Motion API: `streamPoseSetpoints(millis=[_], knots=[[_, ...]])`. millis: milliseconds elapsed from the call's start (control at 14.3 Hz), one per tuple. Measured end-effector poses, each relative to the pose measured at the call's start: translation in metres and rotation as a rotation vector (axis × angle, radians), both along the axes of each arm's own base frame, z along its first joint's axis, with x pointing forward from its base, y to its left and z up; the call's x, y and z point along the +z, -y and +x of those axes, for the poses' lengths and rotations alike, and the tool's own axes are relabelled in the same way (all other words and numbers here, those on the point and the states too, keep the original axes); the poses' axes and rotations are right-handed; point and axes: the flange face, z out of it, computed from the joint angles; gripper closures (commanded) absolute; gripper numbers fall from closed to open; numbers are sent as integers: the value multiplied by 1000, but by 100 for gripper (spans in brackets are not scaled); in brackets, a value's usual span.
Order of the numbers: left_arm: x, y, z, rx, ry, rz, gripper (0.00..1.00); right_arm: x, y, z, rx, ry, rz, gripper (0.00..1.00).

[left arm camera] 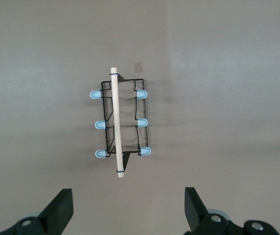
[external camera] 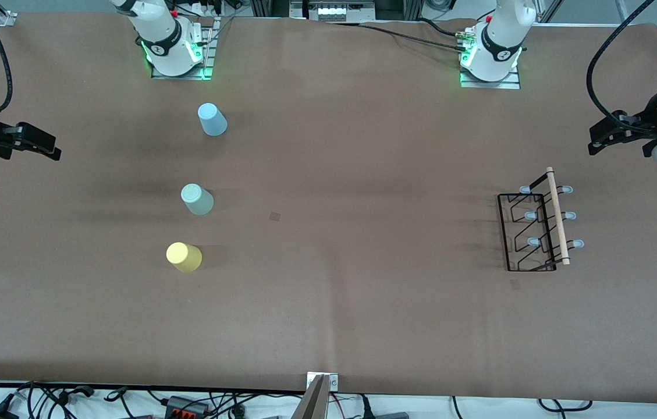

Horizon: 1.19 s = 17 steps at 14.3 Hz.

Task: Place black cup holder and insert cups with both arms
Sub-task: 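Reach the left gripper down to the wooden handle of the wire rack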

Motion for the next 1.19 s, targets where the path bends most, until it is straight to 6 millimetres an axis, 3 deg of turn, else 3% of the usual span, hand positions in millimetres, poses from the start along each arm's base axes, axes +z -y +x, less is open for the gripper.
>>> streamPoseSetpoints(millis=[489, 699, 978, 1188], knots=[[0, 0, 0, 0, 1, 0, 0, -2, 0, 1, 0, -4, 0, 0], [-1, 0, 0, 0, -2, 0, 0, -20, 1, 8, 1, -39, 1, 0], [-19, 0, 6, 0, -39, 1, 0, -47, 0, 12, 3, -122, 4, 0], [-39, 1, 14, -1, -75, 1, 0, -52, -8, 9, 18, -158, 4, 0]])
